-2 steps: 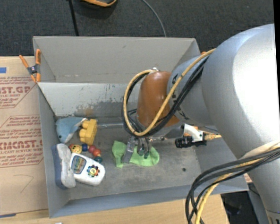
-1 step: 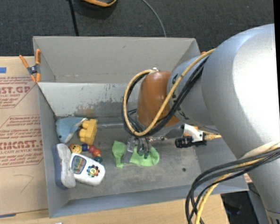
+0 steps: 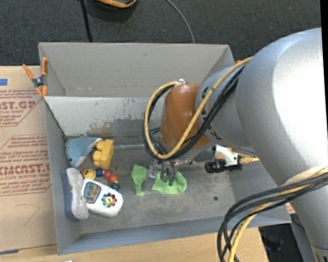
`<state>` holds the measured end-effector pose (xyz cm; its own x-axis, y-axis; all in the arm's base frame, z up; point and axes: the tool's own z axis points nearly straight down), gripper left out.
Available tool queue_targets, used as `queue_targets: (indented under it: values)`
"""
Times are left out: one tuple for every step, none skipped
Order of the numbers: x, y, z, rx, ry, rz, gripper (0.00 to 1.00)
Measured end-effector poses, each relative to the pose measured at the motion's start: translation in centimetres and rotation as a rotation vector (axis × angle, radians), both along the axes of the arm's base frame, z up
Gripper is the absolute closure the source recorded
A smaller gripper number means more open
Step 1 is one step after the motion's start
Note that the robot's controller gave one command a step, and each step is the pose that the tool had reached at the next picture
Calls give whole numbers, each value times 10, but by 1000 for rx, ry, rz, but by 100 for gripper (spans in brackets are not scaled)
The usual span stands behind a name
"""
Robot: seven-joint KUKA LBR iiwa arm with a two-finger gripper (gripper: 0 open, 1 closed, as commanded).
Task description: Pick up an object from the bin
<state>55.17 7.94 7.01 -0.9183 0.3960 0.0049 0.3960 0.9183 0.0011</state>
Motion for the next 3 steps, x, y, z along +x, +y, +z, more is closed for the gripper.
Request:
queue_targets:
  values:
    - [0, 0, 0, 0, 0, 0, 100]
    - [0, 0, 0, 0, 0, 0, 100]
    - [0, 0, 0, 0, 0, 0, 100]
